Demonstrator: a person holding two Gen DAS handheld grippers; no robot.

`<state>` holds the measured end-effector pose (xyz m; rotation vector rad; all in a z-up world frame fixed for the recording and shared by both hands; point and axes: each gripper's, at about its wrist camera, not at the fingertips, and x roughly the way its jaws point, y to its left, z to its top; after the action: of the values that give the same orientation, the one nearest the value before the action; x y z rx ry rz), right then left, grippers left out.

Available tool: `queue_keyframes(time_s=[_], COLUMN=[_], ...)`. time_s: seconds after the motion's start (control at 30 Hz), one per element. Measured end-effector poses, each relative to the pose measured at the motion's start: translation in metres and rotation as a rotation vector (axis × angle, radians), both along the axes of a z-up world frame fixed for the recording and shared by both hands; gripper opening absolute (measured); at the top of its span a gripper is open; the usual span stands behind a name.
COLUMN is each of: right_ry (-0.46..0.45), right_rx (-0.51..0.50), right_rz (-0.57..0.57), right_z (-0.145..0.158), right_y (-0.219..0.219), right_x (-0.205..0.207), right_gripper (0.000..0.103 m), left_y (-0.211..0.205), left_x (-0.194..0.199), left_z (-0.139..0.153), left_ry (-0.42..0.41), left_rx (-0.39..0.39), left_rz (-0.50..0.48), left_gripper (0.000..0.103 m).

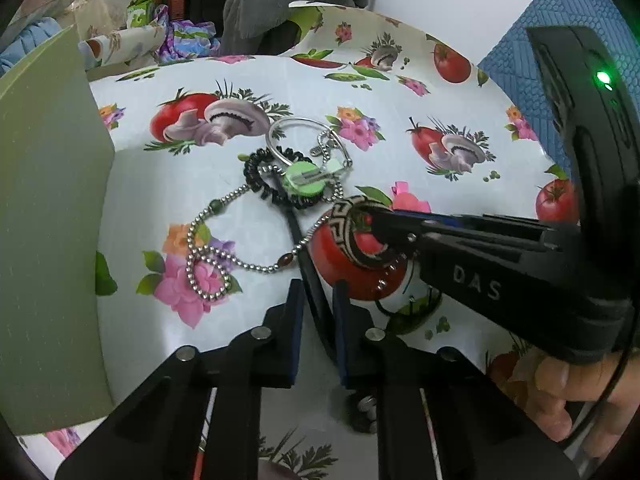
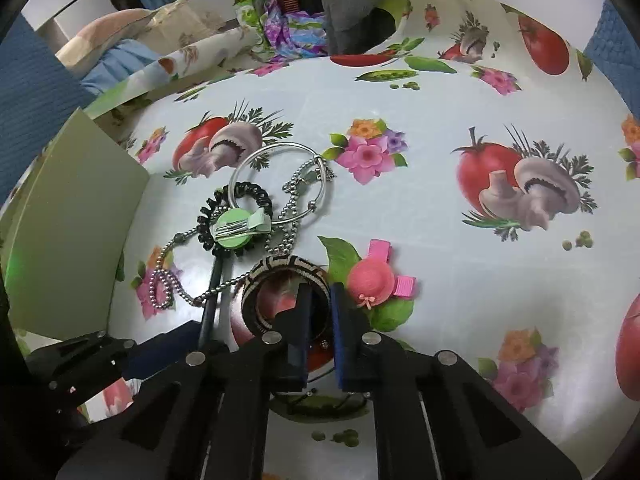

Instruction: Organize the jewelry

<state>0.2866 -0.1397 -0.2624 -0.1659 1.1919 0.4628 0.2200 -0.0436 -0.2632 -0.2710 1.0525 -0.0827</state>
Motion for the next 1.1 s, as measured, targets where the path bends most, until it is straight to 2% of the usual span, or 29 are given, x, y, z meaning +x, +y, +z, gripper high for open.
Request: queue_keyframes(time_s=[0.1, 0.4, 0.87, 1.1], right_ry=[-0.027, -0.088, -0.070, -0.115], right_rx=[-0.002, 0.028, 0.017, 0.027], right_rz=[-0.001, -0.050, -0.100, -0.131], right_z=[0.008, 0.044, 0.070, 0.115], right_y=[0.000, -0.008, -0.010, -0.014], right_x=[-0.003, -0.017, -0.063, -0.079], right_gripper=[0.006, 0.006, 0.006, 0.006], left_y=[0.006, 0.014, 0.016, 0.020], left_x=[0.001, -0.008, -0.049, -0.061], left_z=[0.003, 0.037, 0.078, 0.120], left_ry=[0.009, -0.027, -0.020, -0.069], left_rx=[-0.035, -0.047, -0.029, -0.033], left_rz=[0.018, 0.026, 0.022, 0.023], left_gripper=[0.008, 0.006, 0.006, 0.006])
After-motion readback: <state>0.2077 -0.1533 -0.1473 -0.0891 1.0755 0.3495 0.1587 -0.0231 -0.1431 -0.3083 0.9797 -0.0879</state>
